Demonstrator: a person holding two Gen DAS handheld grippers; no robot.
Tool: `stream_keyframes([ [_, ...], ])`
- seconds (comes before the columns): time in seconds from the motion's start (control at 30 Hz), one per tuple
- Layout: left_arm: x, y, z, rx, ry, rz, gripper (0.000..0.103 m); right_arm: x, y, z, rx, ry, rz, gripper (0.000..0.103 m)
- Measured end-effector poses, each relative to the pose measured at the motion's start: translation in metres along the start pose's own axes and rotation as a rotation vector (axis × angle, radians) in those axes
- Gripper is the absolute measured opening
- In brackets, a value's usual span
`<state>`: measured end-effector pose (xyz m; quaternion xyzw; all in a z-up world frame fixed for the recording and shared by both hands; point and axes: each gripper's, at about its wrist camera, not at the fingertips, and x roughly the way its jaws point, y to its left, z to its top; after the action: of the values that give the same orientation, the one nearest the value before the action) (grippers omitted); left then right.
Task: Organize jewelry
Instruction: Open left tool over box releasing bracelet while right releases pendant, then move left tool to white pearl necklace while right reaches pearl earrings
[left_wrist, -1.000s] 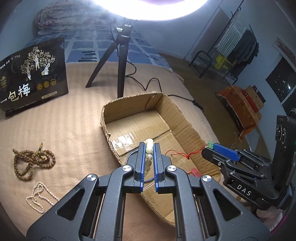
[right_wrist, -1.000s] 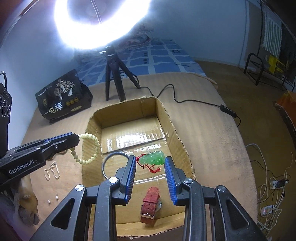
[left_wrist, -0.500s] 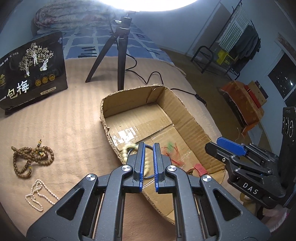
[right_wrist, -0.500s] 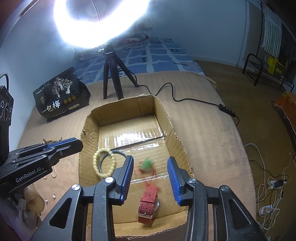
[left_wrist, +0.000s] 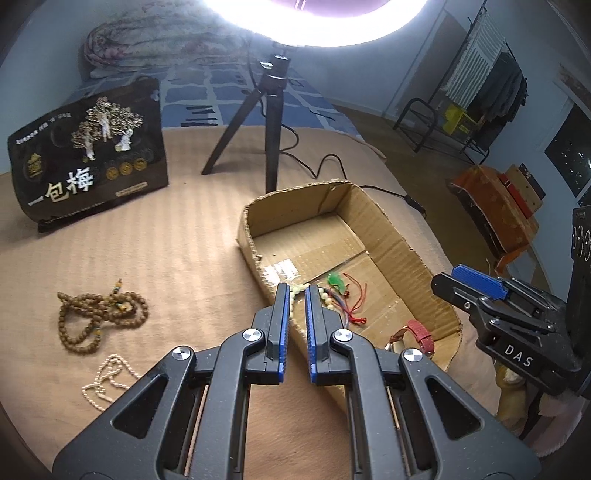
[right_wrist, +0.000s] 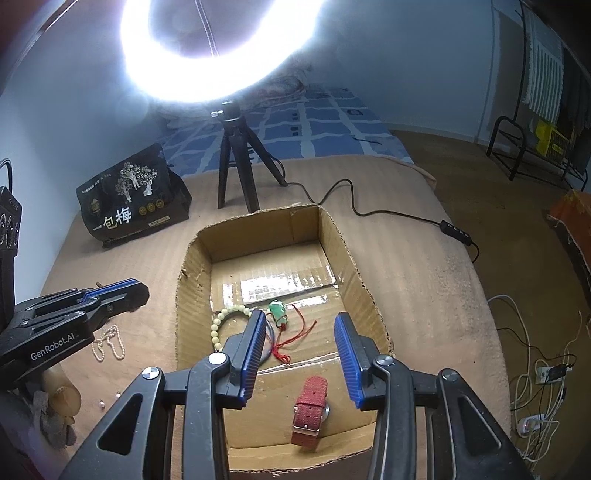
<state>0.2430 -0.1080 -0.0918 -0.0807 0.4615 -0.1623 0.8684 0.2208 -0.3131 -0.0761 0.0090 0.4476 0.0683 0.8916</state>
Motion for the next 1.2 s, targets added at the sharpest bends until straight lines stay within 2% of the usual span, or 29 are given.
stream_keyframes([
  [0.17, -0.013, 0.011, -0.002, 0.000, -0.014, 0.026, 0.006, -0.004, 0.009, 0.001, -0.009, -0.013, 0.015, 0.049],
  [0.37, -0.033, 0.030, -0.007, -0.006, -0.036, 0.060, 0.007, -0.012, 0.026, 0.002, -0.035, -0.048, 0.050, 0.069],
  [0.43, -0.040, 0.039, -0.010, -0.021, -0.040, 0.061, 0.023, -0.016, 0.034, 0.002, -0.054, -0.063, 0.064, 0.076],
  [0.5, -0.052, 0.050, -0.013, -0.035, -0.072, 0.076, 0.057, -0.019, 0.044, 0.001, -0.075, -0.082, 0.074, 0.081],
  [0.6, -0.069, 0.065, -0.018, -0.042, -0.114, 0.112, 0.070, -0.021, 0.056, 0.000, -0.087, -0.095, 0.090, 0.087],
  [0.9, -0.100, 0.132, -0.042, -0.116, -0.113, 0.202, 0.071, -0.024, 0.087, -0.006, -0.086, -0.142, 0.121, 0.100],
  [1.07, -0.097, 0.163, -0.058, -0.180, -0.076, 0.207, 0.071, -0.018, 0.106, -0.015, -0.113, -0.104, 0.157, 0.101],
  [1.2, -0.086, 0.169, -0.067, -0.176, -0.042, 0.201, 0.071, -0.010, 0.125, -0.026, -0.163, -0.059, 0.178, 0.100],
])
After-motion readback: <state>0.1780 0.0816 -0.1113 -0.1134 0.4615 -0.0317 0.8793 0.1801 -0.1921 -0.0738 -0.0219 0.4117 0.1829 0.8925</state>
